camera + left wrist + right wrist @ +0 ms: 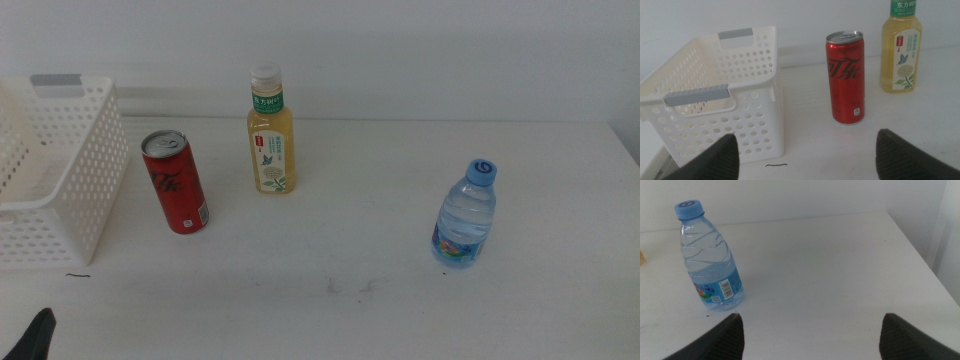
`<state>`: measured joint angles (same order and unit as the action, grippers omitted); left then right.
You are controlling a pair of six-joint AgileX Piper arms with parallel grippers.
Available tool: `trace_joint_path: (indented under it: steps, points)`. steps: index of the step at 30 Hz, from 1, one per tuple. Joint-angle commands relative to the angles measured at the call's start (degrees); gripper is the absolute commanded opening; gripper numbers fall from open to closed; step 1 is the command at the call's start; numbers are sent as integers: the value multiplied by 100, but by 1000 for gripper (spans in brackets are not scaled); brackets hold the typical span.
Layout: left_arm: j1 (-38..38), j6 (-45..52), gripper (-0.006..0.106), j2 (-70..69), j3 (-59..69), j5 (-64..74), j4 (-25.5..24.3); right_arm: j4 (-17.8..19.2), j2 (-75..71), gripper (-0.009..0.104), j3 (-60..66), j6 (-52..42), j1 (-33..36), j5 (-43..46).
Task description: Use arms to grab the bottles and put them into the dustbin to the left of the table.
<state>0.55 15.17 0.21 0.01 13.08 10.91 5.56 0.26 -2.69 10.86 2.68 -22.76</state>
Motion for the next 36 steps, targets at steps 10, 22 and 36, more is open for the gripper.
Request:
trace_joint_path:
  steps: [10,22,36]
  points:
    - [1984,-81,94,4148,-1,-3932,531,29,-26,91,28,-19,-40,48]
    - [2451,-768,94,8065,-1,-8304,588,29,-26,91,28,-19,-40,48]
    - [2451,-768,94,8344,-76,-8304,198,29,-26,91,28,-19,-40,48]
